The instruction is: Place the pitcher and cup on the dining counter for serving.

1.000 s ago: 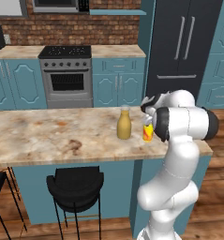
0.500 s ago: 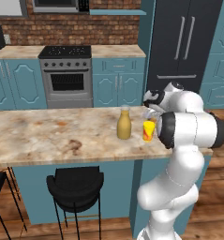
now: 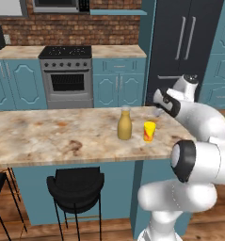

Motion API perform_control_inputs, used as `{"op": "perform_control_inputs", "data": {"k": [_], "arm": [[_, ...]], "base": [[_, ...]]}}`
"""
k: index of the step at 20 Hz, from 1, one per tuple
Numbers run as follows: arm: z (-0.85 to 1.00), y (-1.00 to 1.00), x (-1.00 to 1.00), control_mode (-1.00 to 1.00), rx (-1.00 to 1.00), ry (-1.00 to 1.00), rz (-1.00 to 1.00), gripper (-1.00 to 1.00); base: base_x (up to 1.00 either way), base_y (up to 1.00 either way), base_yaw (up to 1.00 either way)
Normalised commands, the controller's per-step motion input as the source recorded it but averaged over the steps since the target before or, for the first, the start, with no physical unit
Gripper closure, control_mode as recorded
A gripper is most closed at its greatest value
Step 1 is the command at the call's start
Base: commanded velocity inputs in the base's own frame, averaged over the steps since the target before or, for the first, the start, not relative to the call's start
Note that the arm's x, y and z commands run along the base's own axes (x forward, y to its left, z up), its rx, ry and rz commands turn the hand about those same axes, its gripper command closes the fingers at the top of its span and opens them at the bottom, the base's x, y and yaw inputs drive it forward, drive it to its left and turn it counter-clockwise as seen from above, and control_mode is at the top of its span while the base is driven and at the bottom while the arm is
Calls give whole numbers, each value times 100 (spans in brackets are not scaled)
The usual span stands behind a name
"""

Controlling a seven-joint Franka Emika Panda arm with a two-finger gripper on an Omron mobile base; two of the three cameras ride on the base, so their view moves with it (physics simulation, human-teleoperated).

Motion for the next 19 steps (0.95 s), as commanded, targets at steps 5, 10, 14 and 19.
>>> {"op": "perform_control_inputs", "data": {"k": [5, 10, 14, 19], "arm": [[53, 0, -94, -100, -8, -32, 0, -100], [30, -6, -75, -100, -3, -34, 1, -100], [-1, -43, -11, -100, 0, 0, 6, -100], [0, -53, -14, -100, 0, 0, 8, -100]], "base": [[0, 0, 0], [0, 0, 0], [0, 0, 0], [0, 0, 0]]}}
